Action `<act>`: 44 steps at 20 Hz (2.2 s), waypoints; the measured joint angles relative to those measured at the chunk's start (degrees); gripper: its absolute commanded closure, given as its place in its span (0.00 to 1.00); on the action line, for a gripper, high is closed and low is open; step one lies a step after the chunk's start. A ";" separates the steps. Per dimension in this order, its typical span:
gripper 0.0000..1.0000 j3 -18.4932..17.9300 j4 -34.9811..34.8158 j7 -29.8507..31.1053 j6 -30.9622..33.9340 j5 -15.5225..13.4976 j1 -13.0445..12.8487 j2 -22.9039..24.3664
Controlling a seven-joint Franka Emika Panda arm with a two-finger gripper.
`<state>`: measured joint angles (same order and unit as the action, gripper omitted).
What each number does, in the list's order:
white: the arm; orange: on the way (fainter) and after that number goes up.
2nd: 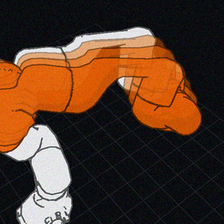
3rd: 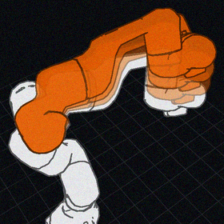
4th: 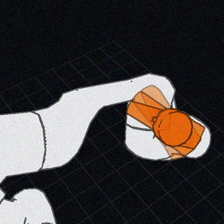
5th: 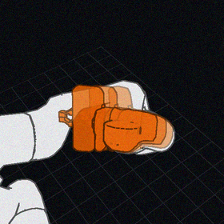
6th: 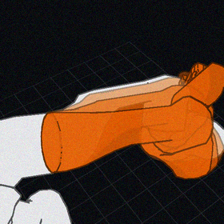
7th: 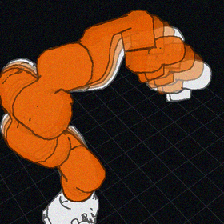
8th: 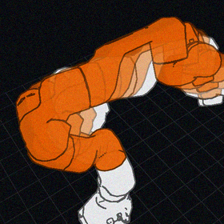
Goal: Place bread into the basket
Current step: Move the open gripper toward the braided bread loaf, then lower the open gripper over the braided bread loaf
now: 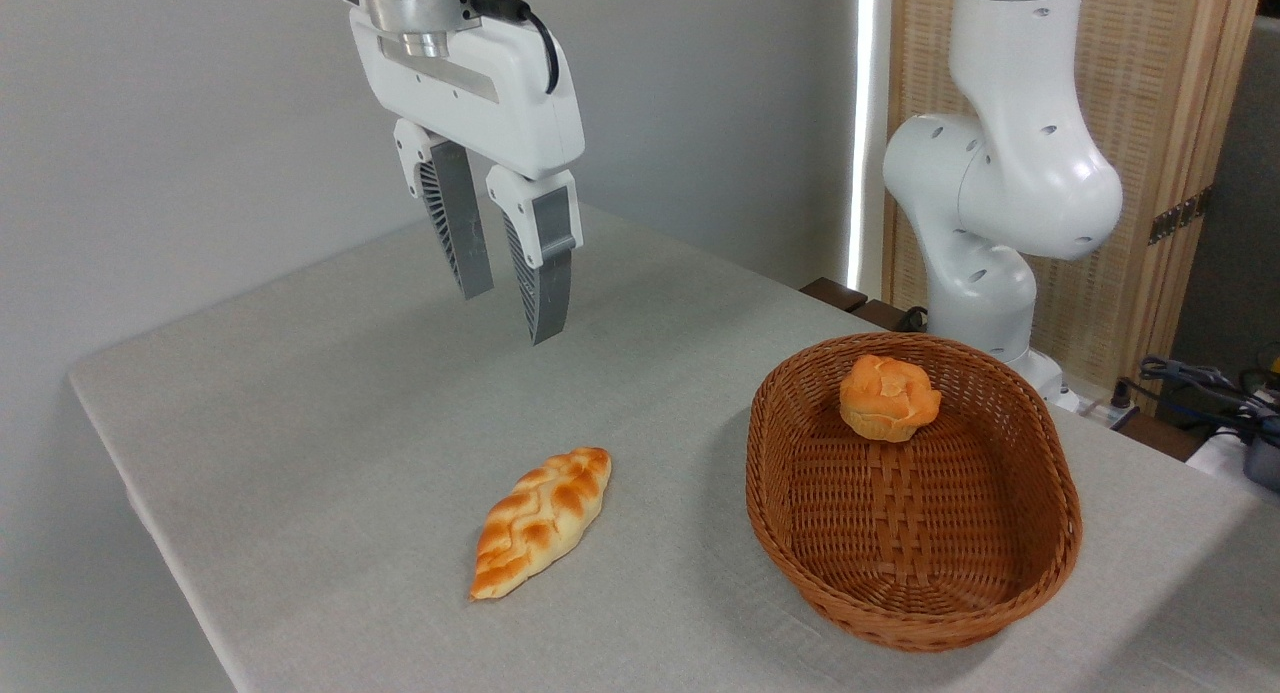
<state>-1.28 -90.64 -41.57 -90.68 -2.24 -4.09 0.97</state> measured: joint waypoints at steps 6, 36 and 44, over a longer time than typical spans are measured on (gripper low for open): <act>0.00 0.00 0.00 0.01 0.00 0.00 0.62 0.00; 0.00 0.31 -19.91 0.12 -18.48 -6.89 0.51 -1.31; 0.00 0.79 -22.15 0.12 -20.72 -6.97 0.36 -2.10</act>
<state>-0.49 -112.79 -41.45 -111.40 -9.21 -3.72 -1.13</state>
